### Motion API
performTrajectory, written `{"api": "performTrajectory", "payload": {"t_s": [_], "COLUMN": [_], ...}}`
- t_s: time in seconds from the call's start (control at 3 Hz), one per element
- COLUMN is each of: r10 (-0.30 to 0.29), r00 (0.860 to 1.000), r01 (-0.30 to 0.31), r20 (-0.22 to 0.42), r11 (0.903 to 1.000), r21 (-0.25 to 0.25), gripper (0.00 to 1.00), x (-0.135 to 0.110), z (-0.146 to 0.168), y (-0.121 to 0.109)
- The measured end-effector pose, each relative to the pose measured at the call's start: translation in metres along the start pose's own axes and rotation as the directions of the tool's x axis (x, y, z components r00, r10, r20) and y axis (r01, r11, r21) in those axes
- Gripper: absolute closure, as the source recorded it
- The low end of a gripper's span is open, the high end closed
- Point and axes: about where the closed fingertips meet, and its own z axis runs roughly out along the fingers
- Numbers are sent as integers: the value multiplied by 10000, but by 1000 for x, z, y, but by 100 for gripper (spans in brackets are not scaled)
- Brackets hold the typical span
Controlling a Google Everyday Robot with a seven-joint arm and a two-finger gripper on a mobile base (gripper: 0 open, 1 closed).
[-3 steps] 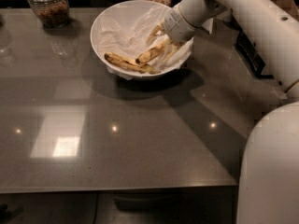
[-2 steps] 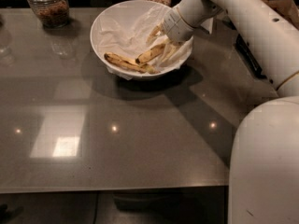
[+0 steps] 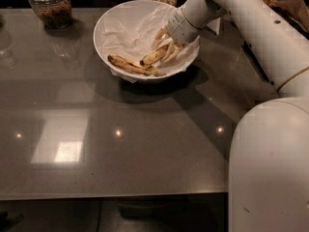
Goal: Pick banana from white bowl
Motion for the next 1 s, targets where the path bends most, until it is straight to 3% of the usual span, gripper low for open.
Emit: {"api": "performTrajectory", "payload": {"t_s": [0.33, 1.0], "r10": [293, 613], "r00": [9995, 9980], "r01": [-292, -593], "r20": [-112, -150], "r11": [9995, 9921], "r21": [104, 1106], "gripper": [96, 100], "x": [-5, -33], "z": [-8, -53], "y": [-2, -21]}}
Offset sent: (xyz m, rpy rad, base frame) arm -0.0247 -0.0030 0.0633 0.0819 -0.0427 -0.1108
